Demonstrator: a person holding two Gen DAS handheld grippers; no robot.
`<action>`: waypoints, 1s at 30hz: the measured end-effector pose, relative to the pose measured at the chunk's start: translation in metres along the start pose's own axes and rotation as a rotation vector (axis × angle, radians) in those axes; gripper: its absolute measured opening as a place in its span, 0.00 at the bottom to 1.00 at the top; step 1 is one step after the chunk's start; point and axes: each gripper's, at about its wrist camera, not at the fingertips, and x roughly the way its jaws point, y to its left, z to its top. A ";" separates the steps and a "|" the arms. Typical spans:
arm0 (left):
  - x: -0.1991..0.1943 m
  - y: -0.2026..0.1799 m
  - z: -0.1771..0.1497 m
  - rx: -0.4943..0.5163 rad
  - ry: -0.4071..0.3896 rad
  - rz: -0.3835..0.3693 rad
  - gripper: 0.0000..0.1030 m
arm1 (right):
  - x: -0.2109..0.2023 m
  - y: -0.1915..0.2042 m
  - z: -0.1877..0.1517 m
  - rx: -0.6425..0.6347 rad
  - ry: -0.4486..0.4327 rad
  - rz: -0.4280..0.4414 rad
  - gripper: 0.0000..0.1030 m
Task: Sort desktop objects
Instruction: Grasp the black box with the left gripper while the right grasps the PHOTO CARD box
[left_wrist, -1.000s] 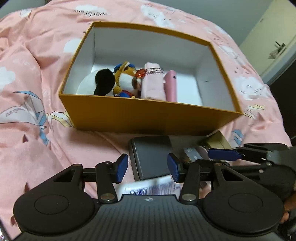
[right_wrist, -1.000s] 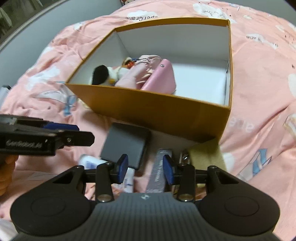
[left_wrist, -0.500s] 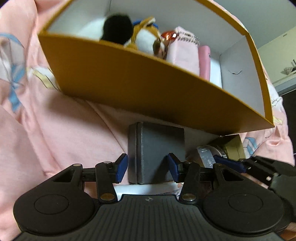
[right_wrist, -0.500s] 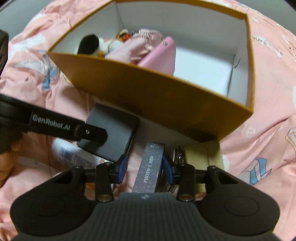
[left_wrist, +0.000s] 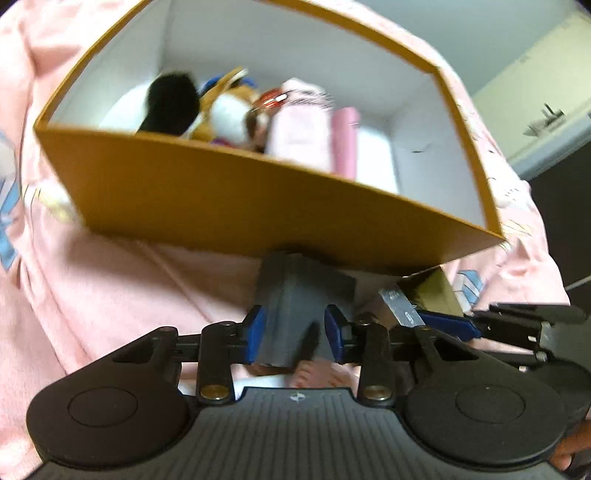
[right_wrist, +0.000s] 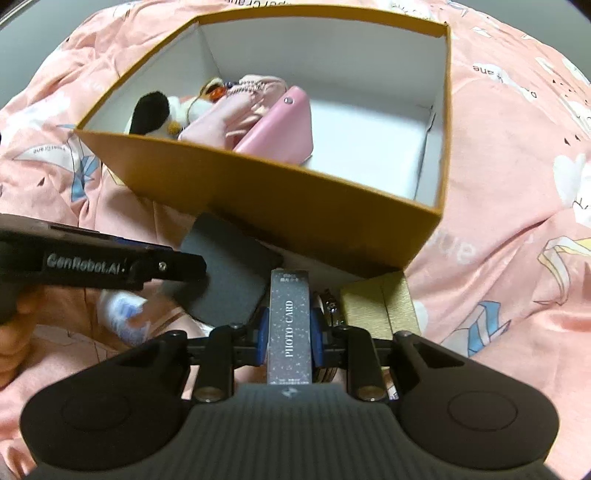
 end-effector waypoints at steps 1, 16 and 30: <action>-0.001 -0.001 0.000 0.009 -0.004 -0.003 0.38 | -0.002 -0.001 0.000 0.002 -0.006 0.002 0.24; 0.015 0.027 0.001 -0.221 0.048 0.024 0.51 | -0.005 -0.006 0.001 0.058 -0.049 0.013 0.24; 0.048 0.025 0.005 -0.260 0.112 -0.032 0.76 | 0.003 -0.009 0.003 0.059 -0.062 0.029 0.24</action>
